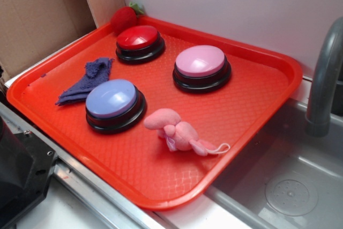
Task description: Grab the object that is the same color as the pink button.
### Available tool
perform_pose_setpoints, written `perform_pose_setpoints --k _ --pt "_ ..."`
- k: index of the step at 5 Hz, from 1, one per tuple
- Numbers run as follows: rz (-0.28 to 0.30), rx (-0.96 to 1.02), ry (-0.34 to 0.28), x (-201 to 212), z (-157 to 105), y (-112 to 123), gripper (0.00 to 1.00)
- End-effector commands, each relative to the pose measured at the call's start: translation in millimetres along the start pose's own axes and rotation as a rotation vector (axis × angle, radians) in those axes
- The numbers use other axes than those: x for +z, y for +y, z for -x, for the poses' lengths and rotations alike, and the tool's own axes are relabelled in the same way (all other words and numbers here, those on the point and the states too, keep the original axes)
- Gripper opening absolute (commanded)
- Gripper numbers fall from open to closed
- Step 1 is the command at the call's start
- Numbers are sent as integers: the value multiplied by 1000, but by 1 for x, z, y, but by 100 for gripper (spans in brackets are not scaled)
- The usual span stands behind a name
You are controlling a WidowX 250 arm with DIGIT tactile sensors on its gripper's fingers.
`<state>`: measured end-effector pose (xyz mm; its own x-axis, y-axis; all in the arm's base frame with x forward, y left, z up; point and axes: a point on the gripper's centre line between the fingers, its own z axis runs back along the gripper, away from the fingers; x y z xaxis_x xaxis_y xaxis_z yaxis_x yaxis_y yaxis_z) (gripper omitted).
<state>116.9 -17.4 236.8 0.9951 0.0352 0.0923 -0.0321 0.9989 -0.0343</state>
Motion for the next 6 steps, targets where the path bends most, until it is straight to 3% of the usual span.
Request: perform_pose_setpoints --k 1,2,5,6 --pt "0 0 0 0 0 0 100" --pt "-15 -251 -41 -6 -8 -16 100" --pt "93 -915 -154 -58 -26 -47 100" --pt "62 -1093 -121 -90 -33 -62 100"
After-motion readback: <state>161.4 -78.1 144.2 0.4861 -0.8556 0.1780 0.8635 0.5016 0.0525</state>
